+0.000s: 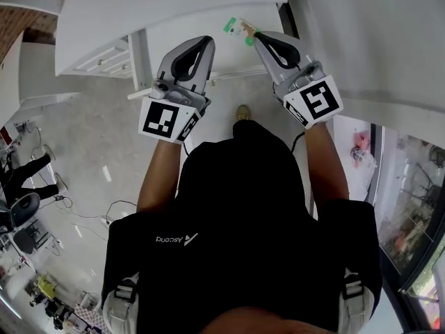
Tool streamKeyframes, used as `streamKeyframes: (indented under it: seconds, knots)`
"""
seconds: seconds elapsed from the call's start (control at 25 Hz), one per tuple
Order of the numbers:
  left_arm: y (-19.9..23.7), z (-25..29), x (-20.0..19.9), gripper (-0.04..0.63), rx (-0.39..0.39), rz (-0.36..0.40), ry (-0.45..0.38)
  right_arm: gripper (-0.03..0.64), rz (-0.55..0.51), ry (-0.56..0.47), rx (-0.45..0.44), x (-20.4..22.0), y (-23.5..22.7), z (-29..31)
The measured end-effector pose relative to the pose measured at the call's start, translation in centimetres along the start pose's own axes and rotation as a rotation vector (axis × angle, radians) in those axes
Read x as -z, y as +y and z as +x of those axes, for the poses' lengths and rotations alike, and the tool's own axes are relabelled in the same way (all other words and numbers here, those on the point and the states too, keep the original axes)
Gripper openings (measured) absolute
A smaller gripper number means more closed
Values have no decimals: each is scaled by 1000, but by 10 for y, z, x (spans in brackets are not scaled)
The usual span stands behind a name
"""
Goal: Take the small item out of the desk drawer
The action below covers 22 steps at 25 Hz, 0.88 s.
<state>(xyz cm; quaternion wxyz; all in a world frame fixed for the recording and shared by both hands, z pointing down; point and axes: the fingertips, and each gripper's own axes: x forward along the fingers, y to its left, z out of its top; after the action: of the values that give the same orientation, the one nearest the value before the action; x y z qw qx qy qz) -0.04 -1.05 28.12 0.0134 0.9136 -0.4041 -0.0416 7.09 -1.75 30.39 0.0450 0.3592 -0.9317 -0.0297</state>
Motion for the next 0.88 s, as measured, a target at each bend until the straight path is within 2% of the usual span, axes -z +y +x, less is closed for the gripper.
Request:
streamKeyframes:
  seconds: [0.16,0.28,0.56,0.88]
  knots:
    - [20,30,12,-2,-25,4,14,3,-12,69,-31,28,-29,28]
    - [34,43,20,-2,-40,-4,32,8,-1,164,-59,59,-42,49]
    - [61,57,32,-2,-47,-21,48,65,-26,384,-101,124,-50,86]
    - [89,70,50,-2,-15,-42,54,136,-42,588,-133,192,-59,116]
